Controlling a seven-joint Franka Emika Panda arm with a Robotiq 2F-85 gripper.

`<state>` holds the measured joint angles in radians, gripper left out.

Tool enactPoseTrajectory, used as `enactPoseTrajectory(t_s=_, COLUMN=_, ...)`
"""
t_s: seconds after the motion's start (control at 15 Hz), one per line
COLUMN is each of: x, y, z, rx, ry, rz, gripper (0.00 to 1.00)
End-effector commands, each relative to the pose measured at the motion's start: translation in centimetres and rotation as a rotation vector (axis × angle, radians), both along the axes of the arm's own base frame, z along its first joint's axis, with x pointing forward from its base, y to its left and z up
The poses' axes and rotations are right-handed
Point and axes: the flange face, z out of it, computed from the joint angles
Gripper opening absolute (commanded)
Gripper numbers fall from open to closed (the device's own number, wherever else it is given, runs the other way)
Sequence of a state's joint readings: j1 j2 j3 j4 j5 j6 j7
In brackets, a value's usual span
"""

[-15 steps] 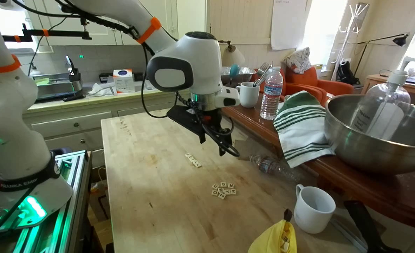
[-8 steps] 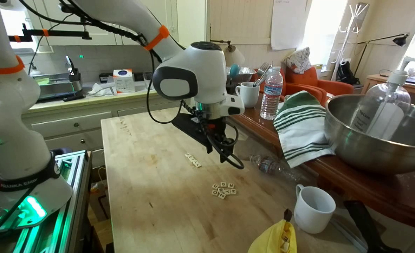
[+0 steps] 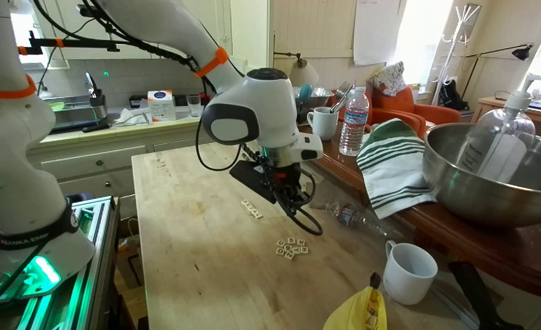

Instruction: Spell the word 'Petals'.

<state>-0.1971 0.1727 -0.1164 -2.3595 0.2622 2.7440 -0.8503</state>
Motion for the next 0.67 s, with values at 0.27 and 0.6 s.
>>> enactPoseTrajectory(t_s=0.27, x=0.4, y=-1.0, z=-2.3, rx=-0.015, ry=0.000, rz=0.008, gripper=0.00)
enactPoseTrajectory(t_s=0.6, x=0.1, y=-1.9, z=-3.1, rx=-0.023, ry=0.016, rz=0.012, gripper=0.00)
